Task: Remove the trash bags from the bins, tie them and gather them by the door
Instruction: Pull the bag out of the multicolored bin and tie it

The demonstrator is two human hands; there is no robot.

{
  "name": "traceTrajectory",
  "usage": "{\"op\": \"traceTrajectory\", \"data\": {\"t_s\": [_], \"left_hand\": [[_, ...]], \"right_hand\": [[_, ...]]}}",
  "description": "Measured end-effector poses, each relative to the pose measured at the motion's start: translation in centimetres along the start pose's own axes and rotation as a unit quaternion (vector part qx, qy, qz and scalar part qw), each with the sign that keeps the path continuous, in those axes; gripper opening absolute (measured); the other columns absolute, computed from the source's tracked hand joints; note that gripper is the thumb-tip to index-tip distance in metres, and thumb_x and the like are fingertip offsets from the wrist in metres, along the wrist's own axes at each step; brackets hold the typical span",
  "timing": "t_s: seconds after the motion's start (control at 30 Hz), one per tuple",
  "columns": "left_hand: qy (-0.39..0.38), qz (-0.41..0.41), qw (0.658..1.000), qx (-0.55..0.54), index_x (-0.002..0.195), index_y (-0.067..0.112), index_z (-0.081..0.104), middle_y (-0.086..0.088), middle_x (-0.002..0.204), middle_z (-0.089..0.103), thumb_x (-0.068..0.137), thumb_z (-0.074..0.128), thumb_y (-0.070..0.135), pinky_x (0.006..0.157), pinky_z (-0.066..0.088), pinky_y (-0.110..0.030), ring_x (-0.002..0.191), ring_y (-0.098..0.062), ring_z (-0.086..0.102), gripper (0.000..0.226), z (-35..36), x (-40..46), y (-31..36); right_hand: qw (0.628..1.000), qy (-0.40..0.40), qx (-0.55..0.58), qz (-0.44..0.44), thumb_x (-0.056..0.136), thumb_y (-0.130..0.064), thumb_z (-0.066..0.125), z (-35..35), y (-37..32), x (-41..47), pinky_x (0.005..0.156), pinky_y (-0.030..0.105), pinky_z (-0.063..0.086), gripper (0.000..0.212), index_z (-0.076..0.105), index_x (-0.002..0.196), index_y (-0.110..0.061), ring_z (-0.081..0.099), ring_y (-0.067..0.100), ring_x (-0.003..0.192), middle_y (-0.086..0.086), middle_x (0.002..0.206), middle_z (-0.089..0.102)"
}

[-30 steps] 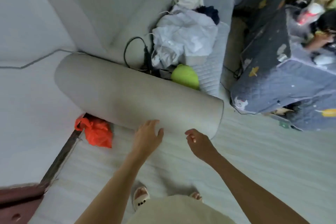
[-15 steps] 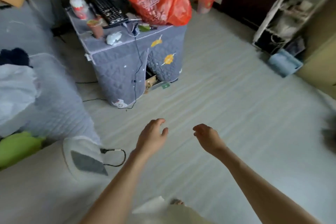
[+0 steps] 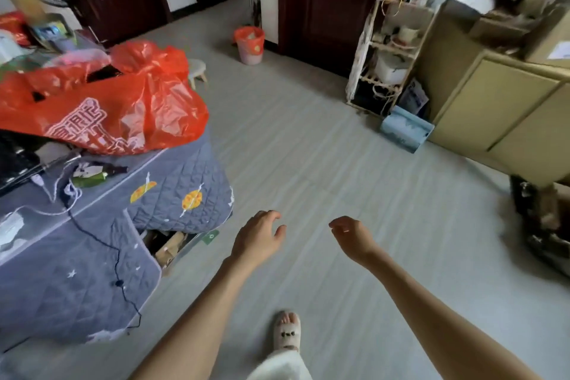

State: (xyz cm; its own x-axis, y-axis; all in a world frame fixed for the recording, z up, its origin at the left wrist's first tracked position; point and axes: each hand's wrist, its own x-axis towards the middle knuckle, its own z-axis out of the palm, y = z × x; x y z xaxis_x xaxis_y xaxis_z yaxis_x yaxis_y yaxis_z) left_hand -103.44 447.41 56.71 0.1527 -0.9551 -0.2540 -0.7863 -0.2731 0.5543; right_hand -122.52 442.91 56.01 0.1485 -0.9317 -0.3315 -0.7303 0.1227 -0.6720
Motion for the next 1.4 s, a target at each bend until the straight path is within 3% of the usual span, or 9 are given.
{"op": "traceTrajectory", "data": {"t_s": [0.23,0.43,0.63,0.77,0.9,1.03,1.17,1.33,1.4], "left_hand": [[0.017,0.041,0.999,0.003,0.123,0.013,0.052,-0.007,0.127,0.056,0.091,0.048,0.027,0.096,0.043,-0.033,0.118,-0.024,0.053,0.035,-7.7,21.7,5.1],[0.027,0.084,0.996,0.023,0.126,0.014,0.049,-0.006,0.13,0.053,0.091,0.046,0.029,0.1,0.04,-0.032,0.122,-0.023,0.05,0.038,-13.4,42.7,8.8],[0.072,0.051,0.996,0.01,0.125,0.013,0.05,-0.008,0.128,0.054,0.092,0.047,0.027,0.099,0.039,-0.03,0.121,-0.023,0.05,0.036,-22.3,64.7,10.6],[0.102,0.002,0.995,0.0,0.124,0.013,0.052,-0.006,0.126,0.056,0.091,0.049,0.029,0.097,0.042,-0.031,0.12,-0.021,0.051,0.036,-27.9,75.0,8.0],[0.129,-0.035,0.991,0.002,0.123,0.014,0.052,-0.007,0.125,0.056,0.091,0.05,0.028,0.096,0.041,-0.032,0.118,-0.022,0.052,0.036,-33.7,86.5,4.2],[0.145,-0.047,0.988,-0.013,0.123,0.015,0.052,-0.005,0.127,0.056,0.091,0.049,0.028,0.097,0.039,-0.031,0.12,-0.022,0.05,0.035,-39.6,100.9,-0.3],[0.15,-0.042,0.987,-0.026,0.117,0.011,0.056,-0.01,0.119,0.061,0.09,0.051,0.024,0.094,0.04,-0.03,0.115,-0.023,0.053,0.031,-46.2,114.8,-3.7],[0.122,-0.037,0.991,-0.031,0.119,0.01,0.056,-0.012,0.118,0.06,0.09,0.051,0.022,0.094,0.043,-0.033,0.112,-0.026,0.055,0.032,-53.2,128.8,-5.2],[0.109,-0.033,0.993,-0.024,0.12,0.012,0.055,-0.011,0.118,0.059,0.09,0.05,0.023,0.093,0.043,-0.033,0.111,-0.026,0.055,0.032,-55.4,135.6,-6.7]], "right_hand": [[0.999,0.021,0.029,0.015,0.09,-0.005,0.046,-7.6,-8.2,18.6,0.076,0.016,0.036,0.025,0.064,0.109,-0.005,0.06,0.025,0.107,0.01,0.115,0.066],[0.997,0.047,0.051,-0.013,0.088,0.001,0.046,-13.1,-12.7,39.2,0.083,0.028,0.042,0.025,0.063,0.106,0.002,0.056,0.024,0.09,0.02,0.114,0.064],[0.996,0.034,0.081,-0.032,0.087,0.001,0.048,-17.0,-21.9,63.7,0.088,0.039,0.047,0.023,0.065,0.102,0.0,0.057,0.026,0.089,0.019,0.103,0.064],[0.996,-0.019,0.067,-0.055,0.088,-0.001,0.046,-16.7,-29.4,75.8,0.086,0.036,0.047,0.023,0.064,0.101,-0.006,0.058,0.026,0.09,0.007,0.096,0.06],[0.993,-0.058,0.056,-0.086,0.089,-0.003,0.046,-15.1,-36.8,88.1,0.093,0.04,0.047,0.022,0.064,0.103,-0.005,0.06,0.034,0.101,0.017,0.107,0.064],[0.992,-0.06,0.06,-0.096,0.089,-0.004,0.046,-12.2,-43.8,102.7,0.095,0.04,0.047,0.021,0.064,0.098,-0.01,0.06,0.033,0.101,0.014,0.103,0.064],[0.994,-0.056,0.057,-0.073,0.088,-0.001,0.044,-10.9,-51.7,115.5,0.091,0.036,0.046,0.025,0.065,0.102,-0.005,0.053,0.02,0.088,0.008,0.099,0.061],[0.996,-0.061,0.057,-0.04,0.089,0.001,0.044,-11.5,-59.8,128.2,0.066,0.027,0.043,0.024,0.062,0.104,-0.001,0.054,0.021,0.083,0.007,0.095,0.058],[0.996,-0.055,0.058,-0.03,0.088,0.002,0.046,-10.9,-62.3,134.9,0.076,0.033,0.048,0.024,0.065,0.091,-0.012,0.058,0.028,0.087,0.005,0.094,0.057]]}}
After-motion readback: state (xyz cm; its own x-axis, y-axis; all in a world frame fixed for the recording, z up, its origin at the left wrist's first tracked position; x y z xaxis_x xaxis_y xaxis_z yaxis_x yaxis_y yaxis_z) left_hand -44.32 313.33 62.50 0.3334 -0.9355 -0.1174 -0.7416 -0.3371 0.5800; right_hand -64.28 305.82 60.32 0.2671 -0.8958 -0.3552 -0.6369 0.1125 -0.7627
